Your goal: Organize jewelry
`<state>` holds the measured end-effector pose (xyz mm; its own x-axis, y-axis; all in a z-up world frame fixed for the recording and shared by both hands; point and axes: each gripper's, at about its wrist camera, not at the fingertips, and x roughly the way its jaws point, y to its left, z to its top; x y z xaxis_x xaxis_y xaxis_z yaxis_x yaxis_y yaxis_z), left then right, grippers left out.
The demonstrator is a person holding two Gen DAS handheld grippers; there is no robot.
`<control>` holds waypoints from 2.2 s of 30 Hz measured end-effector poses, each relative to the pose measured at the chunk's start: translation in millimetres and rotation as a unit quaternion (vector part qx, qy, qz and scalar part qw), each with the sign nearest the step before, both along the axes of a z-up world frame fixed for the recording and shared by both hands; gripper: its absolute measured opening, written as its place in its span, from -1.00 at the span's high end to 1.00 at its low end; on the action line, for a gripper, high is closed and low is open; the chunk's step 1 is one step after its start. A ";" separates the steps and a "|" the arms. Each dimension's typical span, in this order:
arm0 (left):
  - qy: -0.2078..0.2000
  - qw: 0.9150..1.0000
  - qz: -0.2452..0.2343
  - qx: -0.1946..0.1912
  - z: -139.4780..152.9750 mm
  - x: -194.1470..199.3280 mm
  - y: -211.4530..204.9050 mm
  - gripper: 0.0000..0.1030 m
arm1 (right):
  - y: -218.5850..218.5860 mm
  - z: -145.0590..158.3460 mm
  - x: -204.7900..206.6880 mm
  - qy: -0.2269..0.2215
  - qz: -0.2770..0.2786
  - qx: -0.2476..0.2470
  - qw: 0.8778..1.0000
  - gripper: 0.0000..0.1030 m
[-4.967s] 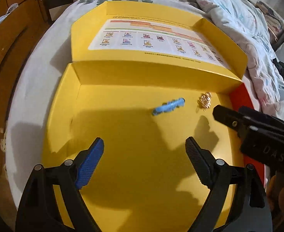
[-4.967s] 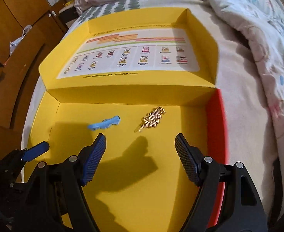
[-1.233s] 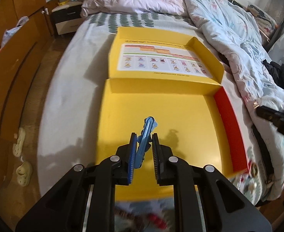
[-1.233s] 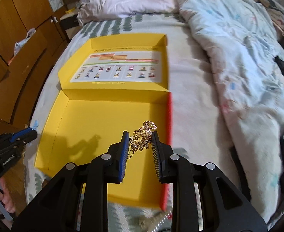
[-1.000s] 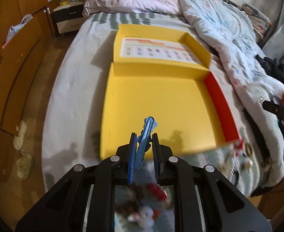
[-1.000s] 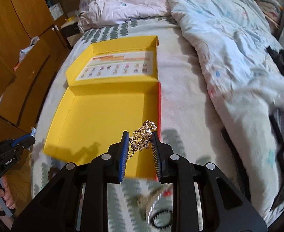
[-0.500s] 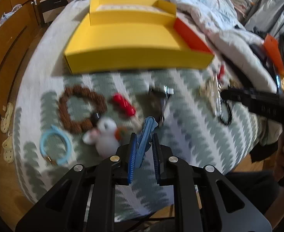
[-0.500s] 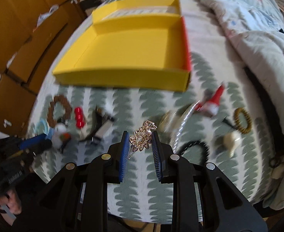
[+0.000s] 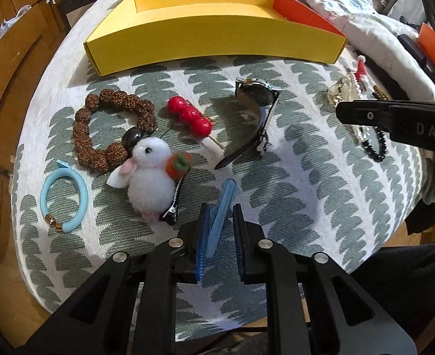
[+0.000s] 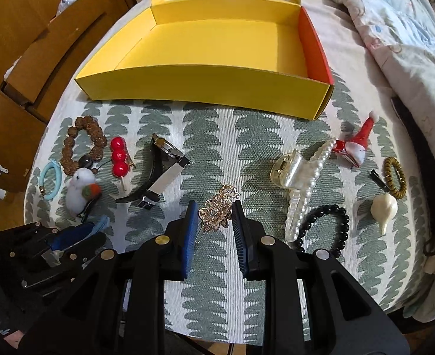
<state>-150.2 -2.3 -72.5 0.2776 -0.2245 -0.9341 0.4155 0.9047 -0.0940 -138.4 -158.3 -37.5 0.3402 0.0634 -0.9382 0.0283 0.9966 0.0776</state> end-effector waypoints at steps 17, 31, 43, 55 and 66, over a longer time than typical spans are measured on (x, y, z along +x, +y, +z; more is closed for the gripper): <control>-0.015 0.999 0.022 0.021 -9.1 -0.8 4.0 0.68 | -2.7 -12.3 5.6 0.013 -0.013 -0.016 1.000 0.51; -0.044 0.999 0.031 0.010 11.2 -6.7 7.6 -0.12 | -4.3 1.4 -4.4 -0.014 -0.020 -0.010 1.000 0.41; -0.105 0.993 0.055 0.016 44.8 -14.5 17.7 -0.65 | -14.1 25.6 -28.8 -0.072 -0.035 -0.016 0.997 -0.31; -0.206 0.973 0.098 0.018 79.1 -28.1 27.3 -0.85 | 0.7 28.9 -45.1 -0.135 -0.030 -0.037 0.990 -0.79; -0.226 0.970 0.093 0.008 79.1 -36.4 28.7 -0.88 | 17.8 21.7 -71.3 -0.165 -0.021 -0.084 0.982 -0.90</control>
<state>-186.7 26.4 6.7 0.6938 -0.1188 -0.7103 0.2410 0.9677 0.0736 -209.7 -140.5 -15.9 0.6272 -0.1039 -0.7719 0.0706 0.9946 -0.0766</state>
